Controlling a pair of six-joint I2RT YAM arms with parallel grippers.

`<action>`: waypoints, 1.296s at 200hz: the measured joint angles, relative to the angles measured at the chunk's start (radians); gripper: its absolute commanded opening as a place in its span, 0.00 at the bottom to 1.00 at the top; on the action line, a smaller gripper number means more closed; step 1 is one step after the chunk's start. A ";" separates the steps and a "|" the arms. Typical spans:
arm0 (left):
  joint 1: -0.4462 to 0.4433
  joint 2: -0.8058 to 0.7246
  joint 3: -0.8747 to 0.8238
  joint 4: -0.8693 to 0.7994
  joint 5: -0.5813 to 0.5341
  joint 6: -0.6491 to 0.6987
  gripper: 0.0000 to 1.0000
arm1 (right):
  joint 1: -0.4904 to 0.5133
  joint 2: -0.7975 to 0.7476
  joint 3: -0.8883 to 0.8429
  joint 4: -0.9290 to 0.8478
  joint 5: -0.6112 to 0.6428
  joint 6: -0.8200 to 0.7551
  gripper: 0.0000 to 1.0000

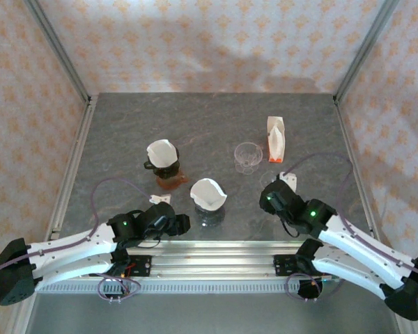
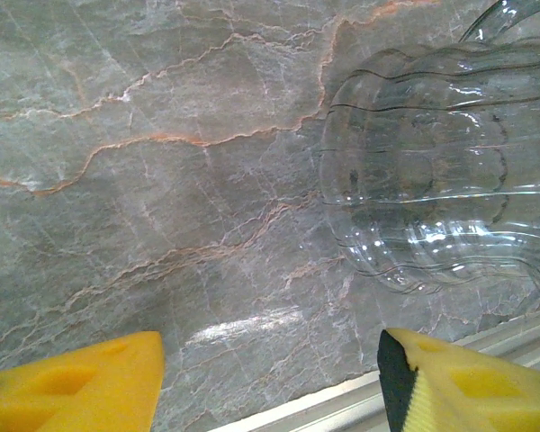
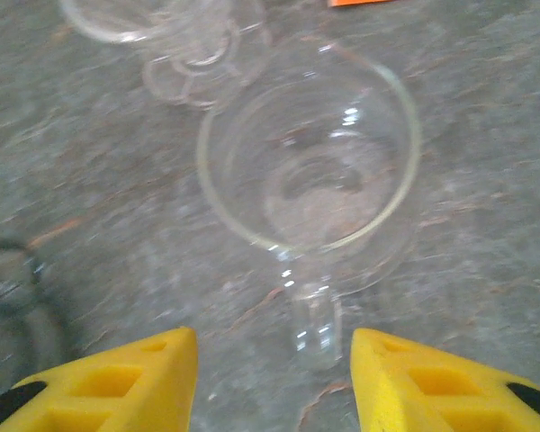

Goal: Place the coffee filter in the dripper

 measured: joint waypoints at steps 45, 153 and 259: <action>-0.001 0.039 -0.001 0.054 0.019 0.005 0.43 | 0.097 -0.016 -0.039 0.134 -0.266 -0.009 0.30; -0.045 0.224 -0.106 0.463 0.053 -0.083 0.00 | 0.157 0.246 -0.292 0.753 -0.468 0.179 0.19; -0.056 0.391 -0.075 0.656 0.043 -0.126 0.00 | 0.172 0.388 -0.317 0.970 -0.440 0.257 0.17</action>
